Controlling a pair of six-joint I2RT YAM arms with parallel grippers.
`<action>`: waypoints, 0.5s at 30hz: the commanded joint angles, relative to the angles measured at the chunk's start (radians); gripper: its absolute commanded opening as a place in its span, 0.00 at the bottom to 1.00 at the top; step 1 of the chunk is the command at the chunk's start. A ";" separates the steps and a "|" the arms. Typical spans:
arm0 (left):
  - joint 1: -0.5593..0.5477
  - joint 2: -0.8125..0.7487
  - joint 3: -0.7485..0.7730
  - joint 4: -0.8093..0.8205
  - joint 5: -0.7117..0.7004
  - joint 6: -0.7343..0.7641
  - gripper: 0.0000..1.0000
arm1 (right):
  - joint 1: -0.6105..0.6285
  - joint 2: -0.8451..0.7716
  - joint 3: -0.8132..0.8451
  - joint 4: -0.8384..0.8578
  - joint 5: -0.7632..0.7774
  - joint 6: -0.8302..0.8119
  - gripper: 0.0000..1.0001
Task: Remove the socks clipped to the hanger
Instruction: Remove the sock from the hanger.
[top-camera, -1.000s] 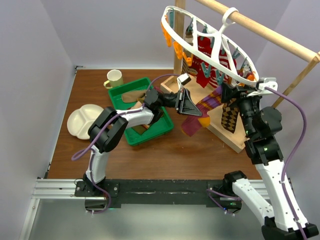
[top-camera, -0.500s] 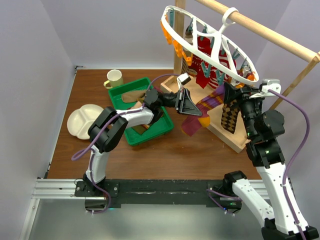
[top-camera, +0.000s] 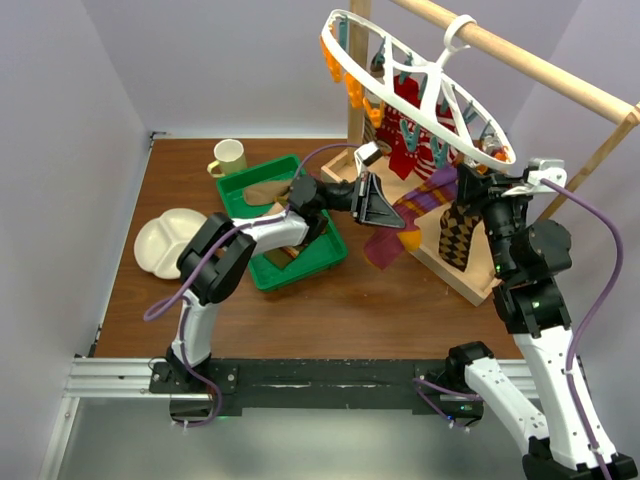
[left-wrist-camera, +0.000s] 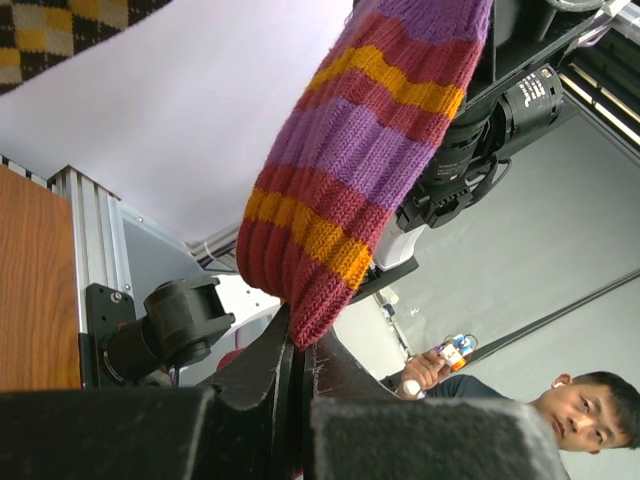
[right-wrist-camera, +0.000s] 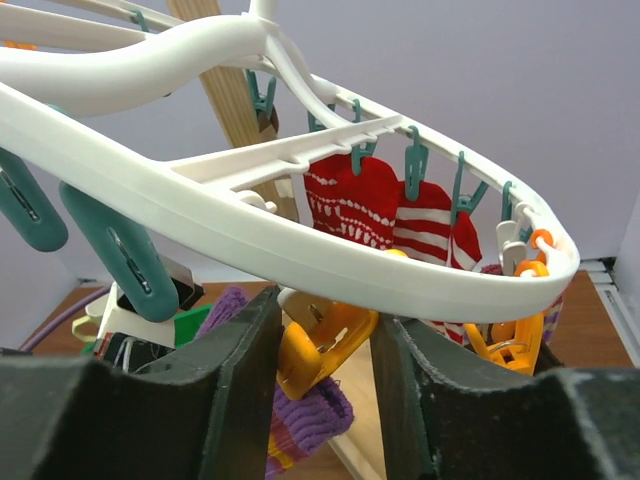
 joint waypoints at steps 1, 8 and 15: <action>0.008 0.019 0.057 0.127 0.010 0.012 0.00 | -0.005 0.000 0.051 0.041 -0.013 0.011 0.38; 0.008 0.034 0.087 0.116 0.007 0.018 0.00 | -0.003 0.014 0.071 0.012 -0.023 0.026 0.10; 0.008 0.040 0.093 0.115 0.002 0.024 0.00 | -0.003 0.029 0.090 -0.019 -0.024 0.028 0.00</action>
